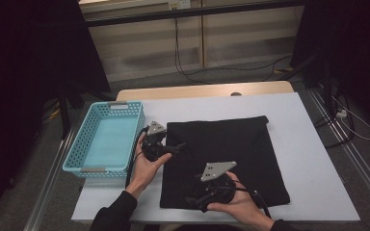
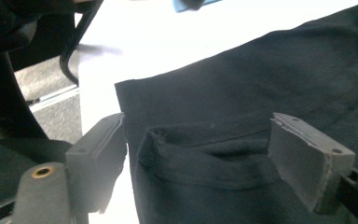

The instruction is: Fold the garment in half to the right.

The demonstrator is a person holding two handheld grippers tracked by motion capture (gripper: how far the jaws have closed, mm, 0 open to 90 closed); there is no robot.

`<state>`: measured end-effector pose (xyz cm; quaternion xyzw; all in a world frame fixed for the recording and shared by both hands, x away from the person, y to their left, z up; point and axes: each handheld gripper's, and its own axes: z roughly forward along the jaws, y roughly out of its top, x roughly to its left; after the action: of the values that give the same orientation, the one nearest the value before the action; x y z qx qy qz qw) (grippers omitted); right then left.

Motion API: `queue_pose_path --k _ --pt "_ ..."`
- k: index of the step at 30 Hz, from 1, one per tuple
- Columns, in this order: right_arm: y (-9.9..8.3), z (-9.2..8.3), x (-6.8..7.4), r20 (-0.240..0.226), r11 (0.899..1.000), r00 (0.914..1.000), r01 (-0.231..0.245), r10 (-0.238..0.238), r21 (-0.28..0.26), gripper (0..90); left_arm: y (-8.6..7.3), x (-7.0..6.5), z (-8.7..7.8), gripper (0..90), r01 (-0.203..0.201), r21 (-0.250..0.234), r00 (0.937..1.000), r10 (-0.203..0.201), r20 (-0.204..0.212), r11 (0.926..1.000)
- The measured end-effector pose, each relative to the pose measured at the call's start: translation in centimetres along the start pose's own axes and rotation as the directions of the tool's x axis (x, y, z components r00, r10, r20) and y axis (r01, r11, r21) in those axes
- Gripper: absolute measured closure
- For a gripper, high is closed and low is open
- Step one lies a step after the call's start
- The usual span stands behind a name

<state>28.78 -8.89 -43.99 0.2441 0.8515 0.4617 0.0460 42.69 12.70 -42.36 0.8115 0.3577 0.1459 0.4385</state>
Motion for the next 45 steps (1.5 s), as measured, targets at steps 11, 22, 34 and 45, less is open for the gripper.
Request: queue_pose_path --k 11,22,34,45 --pt "-1.0 1.6 -0.1 0.007 0.996 0.9999 0.013 -0.013 0.086 31.3 1.8 1.1 1.7 10.7 0.048 -0.005 0.9972 -0.048 -0.057 0.9988" --pt "-1.1 1.8 0.3 0.039 0.995 0.9977 0.051 -0.055 0.091 34.8 3.7 3.4 4.4 33.0 0.086 0.051 0.9931 -0.081 -0.085 0.9950" --pt "-1.2 1.9 0.5 0.049 0.995 0.9969 0.058 -0.062 0.085 34.6 3.5 6.1 6.4 52.5 0.117 0.107 0.9878 -0.104 -0.116 0.9874" --pt "-1.2 1.9 0.5 0.049 0.995 0.9970 0.056 -0.060 0.083 34.6 2.6 7.5 8.1 50.9 0.159 0.168 0.9787 -0.132 -0.157 0.9730"
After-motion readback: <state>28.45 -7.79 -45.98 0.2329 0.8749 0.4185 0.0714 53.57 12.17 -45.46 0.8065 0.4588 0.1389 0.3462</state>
